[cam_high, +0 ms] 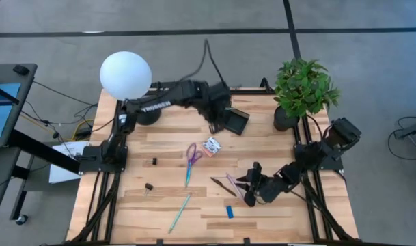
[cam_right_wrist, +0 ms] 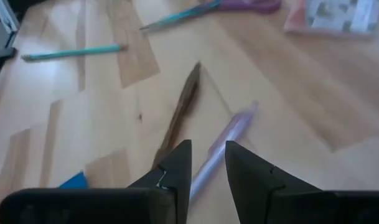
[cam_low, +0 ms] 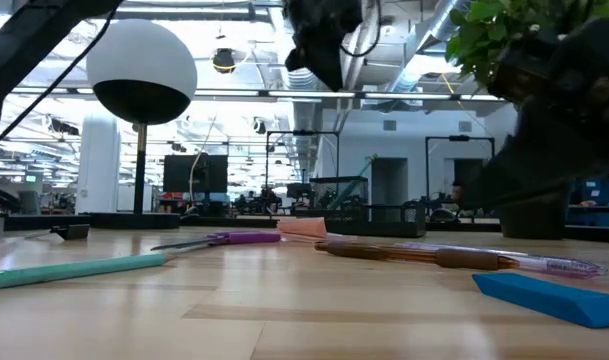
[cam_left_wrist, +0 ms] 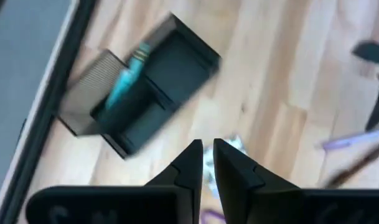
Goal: Pick and place office supplies into organizer
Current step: Put the purple pen into the black desk organizer
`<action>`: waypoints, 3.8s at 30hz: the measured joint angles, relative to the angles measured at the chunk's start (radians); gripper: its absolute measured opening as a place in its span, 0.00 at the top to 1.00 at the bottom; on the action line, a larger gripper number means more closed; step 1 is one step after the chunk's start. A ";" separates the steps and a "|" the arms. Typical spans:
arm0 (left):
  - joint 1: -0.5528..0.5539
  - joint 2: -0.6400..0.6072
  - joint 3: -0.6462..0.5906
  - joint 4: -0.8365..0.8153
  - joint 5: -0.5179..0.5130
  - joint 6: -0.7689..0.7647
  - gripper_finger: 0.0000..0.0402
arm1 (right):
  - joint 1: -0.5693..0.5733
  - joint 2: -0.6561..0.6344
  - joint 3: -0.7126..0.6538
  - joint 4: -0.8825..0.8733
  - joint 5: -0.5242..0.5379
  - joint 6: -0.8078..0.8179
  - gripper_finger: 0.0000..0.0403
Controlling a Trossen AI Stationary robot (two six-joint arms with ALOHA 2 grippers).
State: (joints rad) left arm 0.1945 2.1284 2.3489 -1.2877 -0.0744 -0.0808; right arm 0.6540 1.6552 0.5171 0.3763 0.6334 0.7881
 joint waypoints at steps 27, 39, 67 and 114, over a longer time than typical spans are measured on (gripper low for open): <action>-0.315 -0.103 0.001 -0.197 -0.570 -0.153 0.96 | 0.093 0.292 0.512 -0.820 0.012 0.374 0.77; -0.315 -0.103 0.001 -0.199 -0.570 -0.182 0.96 | 0.097 0.314 0.568 -1.266 0.021 0.572 0.77; -0.493 -0.223 0.000 -0.104 -0.735 -0.245 0.96 | 0.446 -0.273 -0.026 -0.800 0.477 0.662 0.77; -0.496 -0.772 -1.527 1.513 -0.249 0.172 0.96 | 0.372 0.036 -0.148 -0.339 0.468 0.564 0.77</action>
State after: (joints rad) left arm -0.3012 1.3568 0.8219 0.2256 -0.3235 0.0911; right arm 1.0261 1.6911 0.3687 0.0371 1.1009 1.3526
